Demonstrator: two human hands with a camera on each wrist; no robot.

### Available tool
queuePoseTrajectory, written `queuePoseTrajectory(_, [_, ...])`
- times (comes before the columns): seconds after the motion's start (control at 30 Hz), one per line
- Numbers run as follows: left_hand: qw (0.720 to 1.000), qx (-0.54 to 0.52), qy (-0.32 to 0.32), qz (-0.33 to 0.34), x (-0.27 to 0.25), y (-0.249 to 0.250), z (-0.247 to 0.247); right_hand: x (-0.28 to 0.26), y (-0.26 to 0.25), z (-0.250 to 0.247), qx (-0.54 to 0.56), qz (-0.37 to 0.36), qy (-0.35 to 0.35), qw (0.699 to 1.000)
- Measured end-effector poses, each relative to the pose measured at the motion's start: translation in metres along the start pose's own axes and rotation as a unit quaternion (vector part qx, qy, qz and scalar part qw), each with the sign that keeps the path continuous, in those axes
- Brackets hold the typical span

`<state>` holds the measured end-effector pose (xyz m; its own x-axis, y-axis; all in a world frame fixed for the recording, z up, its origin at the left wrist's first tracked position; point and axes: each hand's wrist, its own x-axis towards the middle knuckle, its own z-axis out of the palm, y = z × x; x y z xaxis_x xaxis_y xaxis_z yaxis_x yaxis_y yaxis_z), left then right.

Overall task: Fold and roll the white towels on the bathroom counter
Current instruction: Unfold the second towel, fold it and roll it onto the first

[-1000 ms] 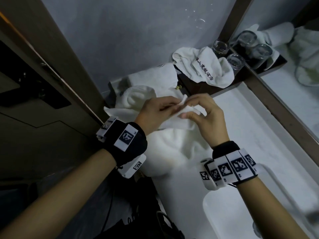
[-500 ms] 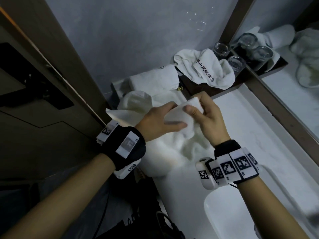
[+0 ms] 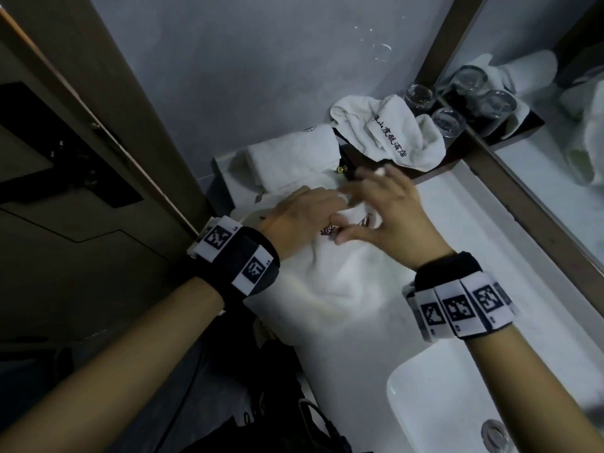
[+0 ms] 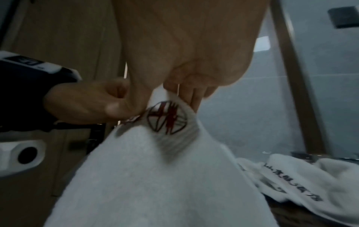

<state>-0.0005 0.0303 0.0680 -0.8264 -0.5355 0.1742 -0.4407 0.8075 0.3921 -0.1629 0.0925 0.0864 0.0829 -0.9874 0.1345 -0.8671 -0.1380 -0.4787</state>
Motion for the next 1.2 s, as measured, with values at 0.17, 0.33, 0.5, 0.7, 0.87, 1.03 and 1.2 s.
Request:
queuePoseTrajectory(0.17, [0.992, -0.071, 0.015, -0.105, -0.005, -0.004, -0.001, 0.006, -0.002, 0.000, 0.100, 0.023, 0.004, 0.995])
queuePoseTrajectory(0.33, [0.970, -0.131, -0.019, -0.205, -0.026, -0.028, 0.001, -0.001, 0.010, -0.011, 0.200, 0.085, 0.087, 0.972])
queuePoseTrajectory(0.5, [0.962, -0.109, -0.051, -0.244, -0.046, -0.052, 0.000, -0.008, 0.043, -0.016, 0.160, 0.195, 0.163, 0.954])
queuePoseTrajectory(0.7, [0.970, -0.188, 0.074, -0.137, -0.039, -0.033, -0.010, 0.001, 0.038, 0.004, -0.076, 0.164, 0.023, 0.983])
queuePoseTrajectory(0.87, [0.956, -0.243, 0.154, -0.064, -0.020, -0.007, -0.021, 0.013, -0.019, 0.028, 0.140, 0.053, -0.090, 0.985])
queuePoseTrajectory(1.03, [0.878, -0.385, 0.189, -0.210, -0.025, -0.012, -0.022, 0.011, -0.018, 0.023, 0.273, 0.074, -0.014, 0.959])
queuePoseTrajectory(1.2, [0.895, -0.361, 0.180, -0.188, -0.029, -0.013, -0.016, 0.008, -0.009, 0.028, 0.265, 0.099, -0.040, 0.958])
